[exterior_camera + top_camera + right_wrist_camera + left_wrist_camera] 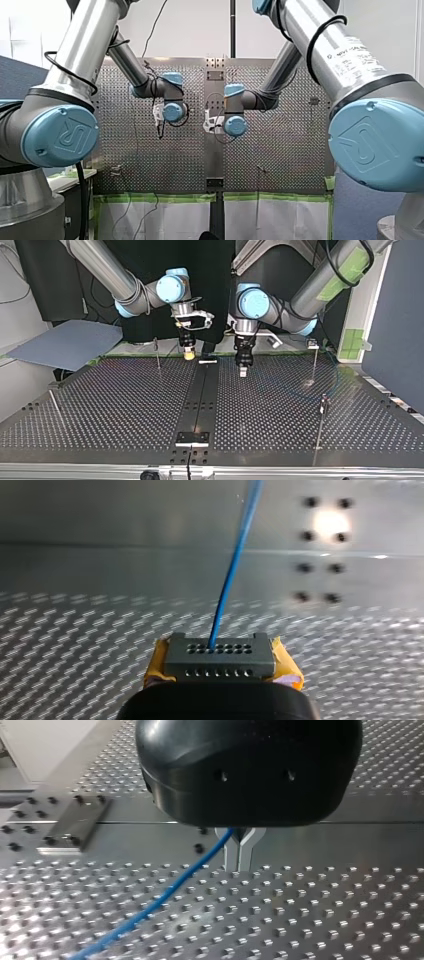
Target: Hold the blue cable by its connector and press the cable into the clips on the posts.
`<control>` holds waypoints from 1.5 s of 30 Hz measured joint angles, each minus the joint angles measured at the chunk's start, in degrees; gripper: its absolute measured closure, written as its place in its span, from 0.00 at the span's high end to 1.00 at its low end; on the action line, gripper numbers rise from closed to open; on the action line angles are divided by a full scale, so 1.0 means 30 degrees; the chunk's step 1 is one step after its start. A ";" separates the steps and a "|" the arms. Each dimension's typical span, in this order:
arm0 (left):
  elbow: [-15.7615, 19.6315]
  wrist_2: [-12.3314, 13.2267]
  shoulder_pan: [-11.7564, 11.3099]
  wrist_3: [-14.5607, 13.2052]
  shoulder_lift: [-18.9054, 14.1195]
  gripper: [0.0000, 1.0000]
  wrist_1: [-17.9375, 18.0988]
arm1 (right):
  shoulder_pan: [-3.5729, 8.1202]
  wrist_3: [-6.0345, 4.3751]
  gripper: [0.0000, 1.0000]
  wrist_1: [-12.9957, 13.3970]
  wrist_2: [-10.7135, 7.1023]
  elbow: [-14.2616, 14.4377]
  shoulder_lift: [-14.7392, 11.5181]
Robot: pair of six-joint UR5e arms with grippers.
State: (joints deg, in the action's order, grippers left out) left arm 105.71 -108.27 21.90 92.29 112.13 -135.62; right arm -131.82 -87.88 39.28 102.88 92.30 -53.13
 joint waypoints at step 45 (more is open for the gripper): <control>-0.0470 -0.0532 0.3857 0.1681 0.7491 0.00 0.4915 | 0.2782 -0.2031 0.00 0.2917 -0.0605 0.4332 0.2550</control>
State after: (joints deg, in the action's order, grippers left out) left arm 104.30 -109.87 33.47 97.33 134.60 -120.87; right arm -123.47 -93.97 48.03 101.07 105.29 -45.48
